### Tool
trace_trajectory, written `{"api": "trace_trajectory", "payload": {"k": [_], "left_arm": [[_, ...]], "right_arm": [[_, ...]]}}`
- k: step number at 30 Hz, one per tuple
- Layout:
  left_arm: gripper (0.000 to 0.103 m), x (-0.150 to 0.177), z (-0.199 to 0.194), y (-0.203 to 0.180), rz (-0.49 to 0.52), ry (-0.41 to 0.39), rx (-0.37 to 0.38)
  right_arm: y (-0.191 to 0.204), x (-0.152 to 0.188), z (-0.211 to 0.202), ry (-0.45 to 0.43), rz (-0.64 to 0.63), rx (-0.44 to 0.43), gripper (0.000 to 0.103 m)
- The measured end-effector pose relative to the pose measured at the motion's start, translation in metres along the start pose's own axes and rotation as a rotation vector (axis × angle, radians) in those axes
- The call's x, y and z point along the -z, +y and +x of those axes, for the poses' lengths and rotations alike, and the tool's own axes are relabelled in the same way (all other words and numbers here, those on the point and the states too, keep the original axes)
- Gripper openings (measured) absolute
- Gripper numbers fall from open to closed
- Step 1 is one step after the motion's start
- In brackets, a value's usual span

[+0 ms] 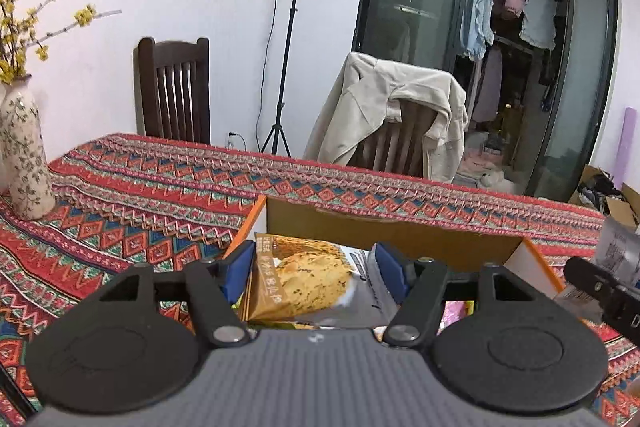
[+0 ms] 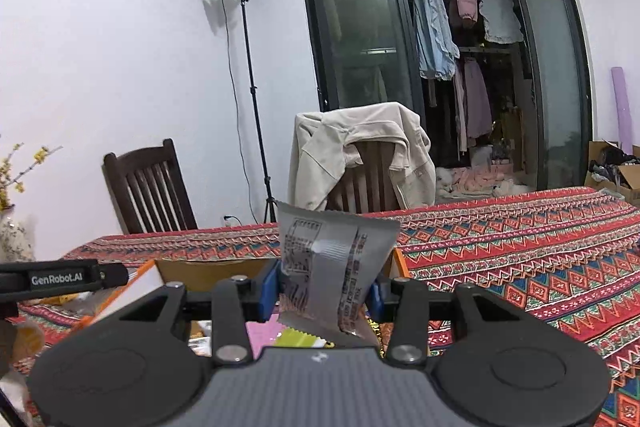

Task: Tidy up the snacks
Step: 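Carry the cracker packet and white packet over the orange box with both grippers, then open both grippers to release the cracker and white packets into the box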

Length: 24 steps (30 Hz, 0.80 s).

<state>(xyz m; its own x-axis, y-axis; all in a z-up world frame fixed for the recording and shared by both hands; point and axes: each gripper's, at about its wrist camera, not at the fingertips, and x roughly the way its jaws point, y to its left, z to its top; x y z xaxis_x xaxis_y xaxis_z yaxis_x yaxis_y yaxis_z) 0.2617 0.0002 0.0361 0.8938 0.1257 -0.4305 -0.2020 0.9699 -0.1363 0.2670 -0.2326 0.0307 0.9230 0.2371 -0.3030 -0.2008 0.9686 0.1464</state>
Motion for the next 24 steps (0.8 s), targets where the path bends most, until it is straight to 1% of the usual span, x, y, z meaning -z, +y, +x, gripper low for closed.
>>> {"api": "trace_trajectory", "payload": {"k": [7,12,13,14,15,16,17,18,19,20,22,24], "left_arm": [[0.067,0.009,0.012,0.004,0.016,0.008,0.001],[0.068,0.015,0.012,-0.001,0.040,0.004,0.009],[0.071,0.016,0.012,-0.001,0.040,0.006,0.017],[0.077,0.016,0.012,-0.001,0.039,0.007,0.026],[0.082,0.017,0.011,-0.001,0.036,0.006,0.030],[0.092,0.018,0.010,0.000,0.034,0.006,0.038],[0.098,0.018,0.008,0.000,0.031,0.001,0.049],[0.100,0.018,0.005,0.001,0.027,-0.010,0.060],[0.103,0.018,0.003,0.001,0.025,-0.018,0.065],[0.103,0.018,0.000,0.002,0.018,-0.026,0.071],[0.103,0.018,-0.002,0.003,0.009,-0.027,0.074],[0.103,0.019,-0.003,0.003,0.009,-0.025,0.070]], "right_arm": [[-0.010,0.012,0.018,0.042,0.033,-0.025,0.042],[-0.008,0.020,0.023,0.060,0.017,-0.027,0.042],[-0.007,0.021,0.024,0.065,0.012,-0.027,0.044],[-0.006,0.022,0.024,0.068,0.008,-0.025,0.044],[-0.006,0.024,0.024,0.070,0.006,-0.025,0.049],[-0.006,0.025,0.025,0.074,0.007,-0.024,0.063],[-0.006,0.024,0.026,0.071,0.006,-0.024,0.070],[-0.006,0.025,0.024,0.063,0.003,-0.022,0.082],[-0.006,0.026,0.021,0.054,0.002,-0.020,0.090],[-0.006,0.027,0.019,0.046,0.004,-0.022,0.093],[-0.008,0.028,0.016,0.038,0.016,-0.026,0.102],[-0.009,0.029,0.015,0.037,0.019,-0.020,0.103]]}}
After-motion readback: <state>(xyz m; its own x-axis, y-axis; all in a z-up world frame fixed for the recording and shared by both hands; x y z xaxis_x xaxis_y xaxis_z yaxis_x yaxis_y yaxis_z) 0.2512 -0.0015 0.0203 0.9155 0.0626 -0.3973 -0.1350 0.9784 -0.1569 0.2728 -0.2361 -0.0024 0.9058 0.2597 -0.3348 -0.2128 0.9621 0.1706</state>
